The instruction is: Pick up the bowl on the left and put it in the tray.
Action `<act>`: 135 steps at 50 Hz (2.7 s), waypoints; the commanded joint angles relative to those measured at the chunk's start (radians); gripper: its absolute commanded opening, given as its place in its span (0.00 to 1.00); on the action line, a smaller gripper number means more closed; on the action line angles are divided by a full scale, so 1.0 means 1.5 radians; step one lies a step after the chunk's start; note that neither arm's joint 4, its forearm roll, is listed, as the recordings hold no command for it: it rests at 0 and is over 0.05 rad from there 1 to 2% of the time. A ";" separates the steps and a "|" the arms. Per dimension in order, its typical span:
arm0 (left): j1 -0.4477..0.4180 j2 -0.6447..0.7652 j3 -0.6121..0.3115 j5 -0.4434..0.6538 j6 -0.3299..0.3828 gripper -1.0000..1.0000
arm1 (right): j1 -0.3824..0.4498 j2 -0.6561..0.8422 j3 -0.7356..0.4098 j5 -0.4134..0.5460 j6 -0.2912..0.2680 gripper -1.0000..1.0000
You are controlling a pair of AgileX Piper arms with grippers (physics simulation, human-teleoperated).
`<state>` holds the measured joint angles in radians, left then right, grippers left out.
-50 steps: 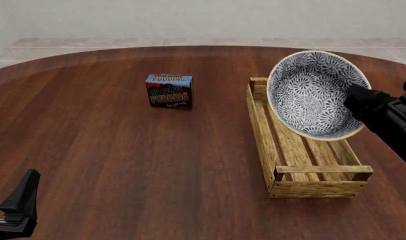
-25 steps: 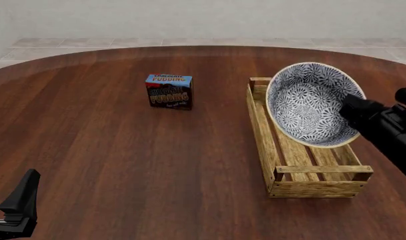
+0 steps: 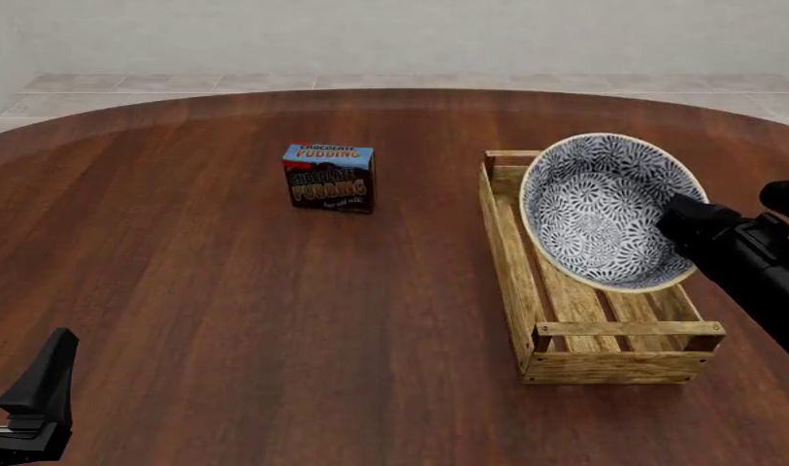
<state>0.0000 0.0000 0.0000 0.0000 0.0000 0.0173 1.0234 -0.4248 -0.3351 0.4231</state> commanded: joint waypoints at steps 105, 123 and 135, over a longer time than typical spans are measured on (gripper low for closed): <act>0.000 0.000 0.000 0.000 0.000 1.00 | -0.032 0.156 0.012 -0.104 0.054 0.00; 0.000 0.000 0.000 0.000 0.000 1.00 | -0.036 0.197 0.009 -0.131 0.055 0.00; 0.000 0.000 0.000 0.000 0.000 1.00 | -0.040 0.215 0.009 -0.142 0.054 0.00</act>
<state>0.0000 0.0000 0.0000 0.0000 0.0000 -0.0391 1.3280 -0.4059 -0.5339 0.4974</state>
